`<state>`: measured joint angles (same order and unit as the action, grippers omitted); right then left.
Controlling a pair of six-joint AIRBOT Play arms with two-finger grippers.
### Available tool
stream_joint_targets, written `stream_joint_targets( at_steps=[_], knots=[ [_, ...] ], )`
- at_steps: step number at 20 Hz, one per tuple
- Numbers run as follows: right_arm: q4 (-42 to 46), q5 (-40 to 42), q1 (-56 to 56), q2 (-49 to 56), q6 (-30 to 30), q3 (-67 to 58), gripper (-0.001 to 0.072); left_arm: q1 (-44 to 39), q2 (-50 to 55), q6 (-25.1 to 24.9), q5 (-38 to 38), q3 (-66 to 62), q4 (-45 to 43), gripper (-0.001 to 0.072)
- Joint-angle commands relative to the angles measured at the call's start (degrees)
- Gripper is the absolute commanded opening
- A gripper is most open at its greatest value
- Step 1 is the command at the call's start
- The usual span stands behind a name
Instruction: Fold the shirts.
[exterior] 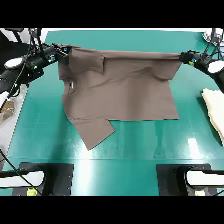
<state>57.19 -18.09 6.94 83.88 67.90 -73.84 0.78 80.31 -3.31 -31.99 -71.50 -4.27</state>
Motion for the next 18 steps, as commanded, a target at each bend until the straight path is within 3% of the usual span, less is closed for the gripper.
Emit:
stream_joint_targets(
  at_steps=[1, 5, 7, 15, 18],
  knots=[
    [-0.1, -6.1, -0.1, 1.5, -0.9, -1.8, 0.0021, 0.0, 0.0, 2.4, -5.5, -0.6, -9.9, 0.0022],
    [0.0, -11.8, 0.1, 1.4, -4.5, -1.8, 0.002, 0.1, 0.0, 17.8, -8.7, -0.6, -28.3, 0.0022],
    [0.0, -16.5, 0.8, 1.4, -5.2, -1.8, 0.002, 0.1, 0.0, 23.0, -12.4, -0.6, -34.9, 0.0022],
    [0.0, -22.6, 5.2, 1.7, -5.5, 3.3, 0.002, 0.1, 0.2, 24.6, -15.6, -0.6, -37.9, 0.0022],
    [0.0, -22.7, 5.1, 1.7, -7.6, 4.4, 0.002, 0.1, 0.5, 28.5, -16.6, -0.4, -41.0, 0.0022]
  ],
)
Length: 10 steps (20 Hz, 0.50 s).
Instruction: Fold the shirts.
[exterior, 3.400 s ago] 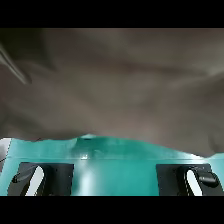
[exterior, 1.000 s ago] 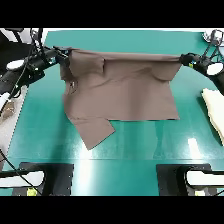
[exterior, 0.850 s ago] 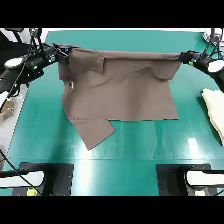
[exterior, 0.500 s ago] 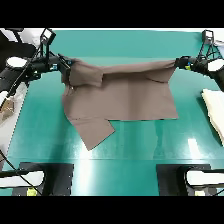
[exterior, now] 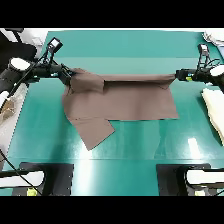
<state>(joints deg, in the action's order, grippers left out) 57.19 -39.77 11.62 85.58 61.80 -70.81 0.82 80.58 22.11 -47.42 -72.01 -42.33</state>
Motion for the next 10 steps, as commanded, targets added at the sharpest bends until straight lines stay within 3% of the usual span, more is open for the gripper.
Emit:
stream_joint_targets(
  at_steps=[1, 10],
  knots=[
    [0.0, -0.7, 0.2, 0.0, -1.6, 1.9, 0.002, 0.0, 0.2, 3.2, -1.3, 0.6, -3.0, 0.0022],
    [-0.1, 2.2, -0.3, 1.9, -2.9, 2.6, 0.002, 0.0, 1.5, 3.6, -1.6, 3.4, -3.0, 0.0021]
  ],
)
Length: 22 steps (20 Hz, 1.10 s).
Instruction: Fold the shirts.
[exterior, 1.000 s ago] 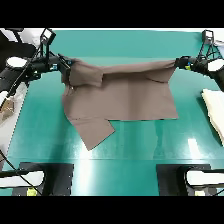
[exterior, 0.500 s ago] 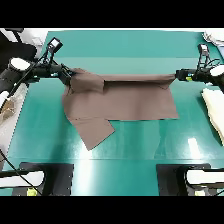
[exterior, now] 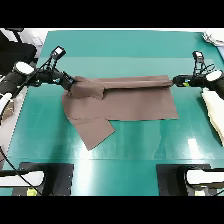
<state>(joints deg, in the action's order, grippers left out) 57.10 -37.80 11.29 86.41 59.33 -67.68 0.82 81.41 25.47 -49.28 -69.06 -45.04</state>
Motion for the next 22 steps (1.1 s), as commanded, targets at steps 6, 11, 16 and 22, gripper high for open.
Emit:
stream_joint_targets(
  at_steps=[6, 11, 16, 22],
  knots=[
    [0.0, -6.4, 0.0, 5.8, -0.2, -3.2, 0.002, 0.0, 3.0, 1.6, 0.2, 0.5, -0.5, 0.0022],
    [0.0, -8.8, 0.0, 6.9, -0.2, -3.1, 0.002, 0.0, 3.1, 1.7, -4.4, 0.7, -2.8, 0.0022],
    [0.0, -9.1, 0.0, 6.9, -0.2, -3.1, 0.0021, 0.0, 3.1, 1.7, -5.9, 0.7, -3.0, 0.0022],
    [0.0, -9.3, 0.0, 6.9, -0.2, -3.1, 0.0021, 0.0, 3.1, 1.6, -8.6, 0.7, -3.0, 0.0022]
  ],
)
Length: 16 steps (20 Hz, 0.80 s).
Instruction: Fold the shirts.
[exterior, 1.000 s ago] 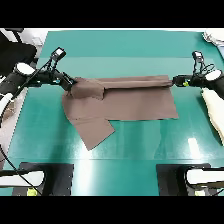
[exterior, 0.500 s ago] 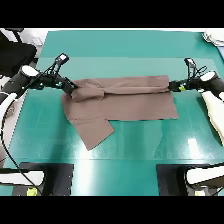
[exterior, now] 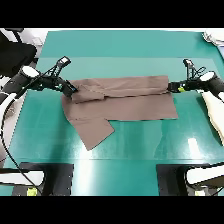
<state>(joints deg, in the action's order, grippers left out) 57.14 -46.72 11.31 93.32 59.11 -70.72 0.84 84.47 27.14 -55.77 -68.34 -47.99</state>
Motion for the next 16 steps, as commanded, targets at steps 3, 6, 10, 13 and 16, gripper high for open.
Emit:
stream_joint_targets(
  at_steps=[3, 6, 10, 13, 16],
  knots=[
    [0.0, -1.9, 0.0, 0.0, 0.0, -0.1, 0.0021, 0.0, 0.1, -0.1, -3.9, 0.0, -0.1, 0.0022],
    [0.0, -3.0, 0.0, 0.0, 0.0, -0.1, 0.0021, 0.0, 0.0, 0.0, -4.3, 0.0, -0.1, 0.0022],
    [0.0, -4.1, 0.0, 0.0, 0.0, -0.1, 0.0021, 0.0, 0.1, 0.1, -5.4, 0.0, -0.3, 0.0023],
    [0.0, -5.8, 0.0, 0.0, 0.0, -0.1, 0.0023, 0.0, 0.0, 3.0, -5.4, 0.0, -1.9, 0.0023],
    [-0.1, -7.6, 0.0, -0.4, 0.1, -0.1, 0.0322, 0.0, 0.0, 4.5, -5.5, 0.0, -2.0, 0.0112]
  ],
)
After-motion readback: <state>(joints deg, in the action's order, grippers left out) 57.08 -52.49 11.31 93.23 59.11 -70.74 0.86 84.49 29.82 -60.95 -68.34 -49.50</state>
